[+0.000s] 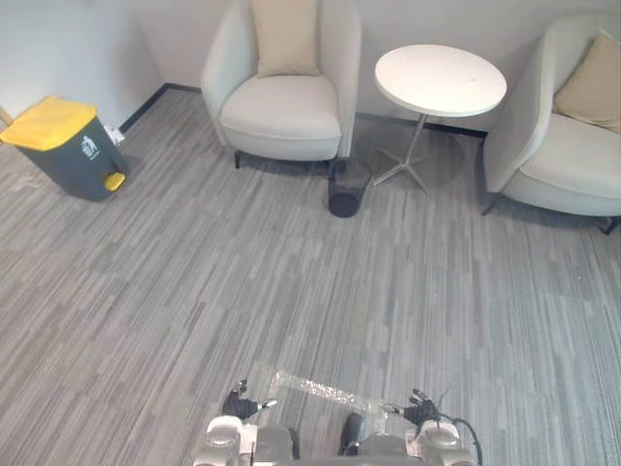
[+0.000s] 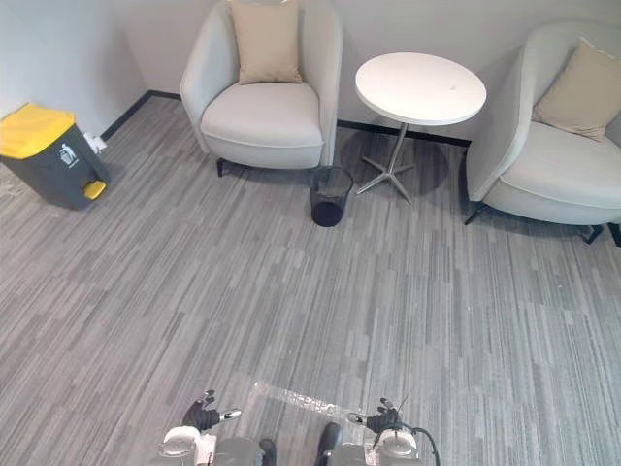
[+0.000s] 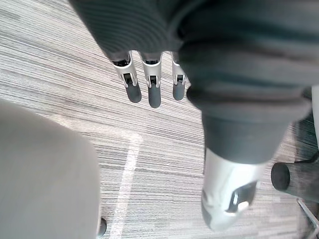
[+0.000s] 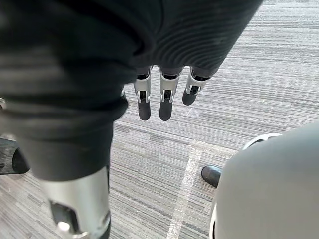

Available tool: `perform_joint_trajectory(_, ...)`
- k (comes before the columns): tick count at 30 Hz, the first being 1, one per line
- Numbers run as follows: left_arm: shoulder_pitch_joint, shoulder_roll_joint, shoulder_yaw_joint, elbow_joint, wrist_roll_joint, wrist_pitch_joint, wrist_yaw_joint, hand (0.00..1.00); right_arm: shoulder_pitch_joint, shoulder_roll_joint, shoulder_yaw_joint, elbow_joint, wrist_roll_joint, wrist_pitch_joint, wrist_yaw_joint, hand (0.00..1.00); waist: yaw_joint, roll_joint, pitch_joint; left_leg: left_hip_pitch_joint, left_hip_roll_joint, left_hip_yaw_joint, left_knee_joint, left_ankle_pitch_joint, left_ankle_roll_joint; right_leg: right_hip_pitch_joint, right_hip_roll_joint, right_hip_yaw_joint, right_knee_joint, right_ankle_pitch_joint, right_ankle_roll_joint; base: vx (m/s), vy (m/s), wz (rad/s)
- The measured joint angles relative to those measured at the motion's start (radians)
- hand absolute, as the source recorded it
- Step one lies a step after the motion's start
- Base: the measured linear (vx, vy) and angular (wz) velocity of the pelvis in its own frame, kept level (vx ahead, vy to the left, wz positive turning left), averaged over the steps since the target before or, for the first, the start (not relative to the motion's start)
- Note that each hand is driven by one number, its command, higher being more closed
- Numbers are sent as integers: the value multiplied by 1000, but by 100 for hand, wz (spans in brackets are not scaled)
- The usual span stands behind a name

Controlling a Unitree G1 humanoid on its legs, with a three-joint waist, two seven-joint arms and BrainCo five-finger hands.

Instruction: Organize the slippers on the shoe rack

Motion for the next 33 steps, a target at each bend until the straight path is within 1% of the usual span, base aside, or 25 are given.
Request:
perform_joint_trajectory(1, 1, 13, 0, 10, 0, 0, -4, 0, -3, 10, -1, -2, 1, -2, 1, 0, -3, -15, -2, 15, -14, 2, -17, 5, 8, -39, -30, 0, 99, -43, 4, -14, 43, 1)
perform_joint_trajectory(2, 1, 22, 0, 15, 1, 0, -5, 0, -2, 16, 0, -2, 0, -4, 1, 0, -5, -29, -6, 31, -26, -1, -25, 5, 11, -59, -53, 2, 167, -71, 9, -19, 43, 6)
perform_joint_trajectory(4, 1, 25, 1, 15, 2, 0, -4, 0, 1, 19, 1, -1, 0, -5, 3, 0, -5, -39, -7, 42, -33, -6, -27, 5, 14, -65, -64, 13, 201, -89, 8, -39, 0, 16)
perform_joint_trajectory(5, 1, 24, 1, 14, 2, -1, -3, 0, 3, 18, 1, 2, 0, -5, 4, 0, -3, -44, -8, 47, -37, -12, -37, 5, 14, -62, -62, 26, 193, -95, 16, -61, -11, 12)
perform_joint_trajectory(6, 1, 24, 1, 14, 3, -2, -3, 0, 4, 18, 1, 3, 0, -5, 5, 0, -3, -44, -11, 48, -38, -16, -44, 4, 15, -61, -60, 30, 183, -97, 14, -68, -23, 4)
perform_joint_trajectory(7, 0, 25, 3, 14, 3, -3, -2, 0, 4, 18, 1, 10, 1, -4, 7, 0, -3, -46, -20, 39, -43, -30, -68, 12, 28, -60, -51, 38, 141, -97, 6, -74, -38, 4)
perform_joint_trajectory(8, 0, 23, 5, 14, 2, -2, -2, 0, 4, 18, -1, 15, 2, -4, 8, 0, -3, -41, -24, 27, -37, -30, -84, 27, 38, -58, -39, 34, 91, -76, -1, -82, -40, 4)
perform_joint_trajectory(9, 1, 22, 5, 14, 3, -3, -2, 0, 4, 17, -1, 17, 2, -5, 8, 0, -3, -40, -26, 23, -33, -30, -88, 31, 37, -54, -34, 30, 70, -64, 0, -109, -46, 5)
perform_joint_trajectory(10, 2, 21, 7, 14, 2, -3, -1, 0, 4, 16, -1, 23, 1, -4, 8, 0, -3, -38, -29, 16, -23, -31, -98, 40, 35, -33, -17, 21, 8, -28, -4, -71, -29, 3)
perform_joint_trajectory(11, 2, 21, 8, 14, 2, -3, -1, 0, 4, 16, -1, 25, 1, -4, 8, 0, -3, -38, -31, 15, -22, -31, -101, 40, 35, -28, -14, 20, -5, -21, -4, -67, -48, 3)
perform_joint_trajectory(12, 11, 21, 13, 14, 2, -6, 2, 0, 8, 18, -1, 42, 1, 0, 8, 0, -1, -43, -48, 14, -13, -32, -121, 50, 29, -1, 6, 14, -85, 21, -10, -12, -43, 2)
perform_joint_trajectory(14, 18, 22, 14, 14, 1, -7, 2, 0, 16, 21, -2, 41, 2, 0, 8, 0, -1, -46, -60, 16, -11, -35, -132, 55, 24, 14, 15, 13, -127, 43, -11, 10, -40, 1)
perform_joint_trajectory(15, 22, 23, 17, 15, 1, -7, 3, 0, 22, 23, -3, 41, 3, 0, 7, 0, -1, -48, -68, 18, -11, -41, -140, 58, 21, 35, 24, 12, -172, 65, -12, 34, -24, -1)
perform_joint_trajectory(16, 22, 23, 17, 15, 1, -7, 3, 0, 22, 23, -2, 41, 3, 0, 7, 0, -1, -48, -68, 18, -11, -41, -141, 58, 21, 35, 24, 12, -172, 66, -12, 37, -34, 3)
perform_joint_trajectory(18, 27, 19, 32, 17, 1, -7, 5, 0, 27, 24, -12, 41, 3, 0, 7, 0, -1, -46, -74, 34, -13, -51, -149, 67, 21, 89, 36, 2, -251, 107, -18, 76, -23, 10)
perform_joint_trajectory(20, 28, 17, 32, 19, 1, -7, 5, 0, 31, 24, -16, 41, 4, 0, 7, 0, -1, -43, -77, 43, -15, -55, -151, 67, 21, 107, 38, 0, -269, 116, -14, 60, -5, 9)
perform_joint_trajectory(22, 30, 11, 32, 25, 0, -8, 5, 0, 37, 23, -19, 42, 3, 0, 7, 0, -1, -37, -85, 60, -16, -59, -162, 67, 21, 125, 40, -1, -278, 121, -19, 54, 15, 7)
perform_joint_trajectory(28, 27, 10, 41, 36, -16, -8, 4, 0, 38, 24, -33, 45, 11, 0, 6, 0, 0, -38, -86, 71, -22, -59, -165, 66, 23, 135, 36, 1, -280, 122, -16, 15, 6, 1)
perform_joint_trajectory(33, 27, 6, 42, 37, -16, -8, 4, 0, 42, 26, -61, 53, 42, 0, 6, 0, 0, -38, -86, 85, -26, -57, -168, 65, 25, 150, 33, 9, -286, 123, -14, -20, 8, -2)
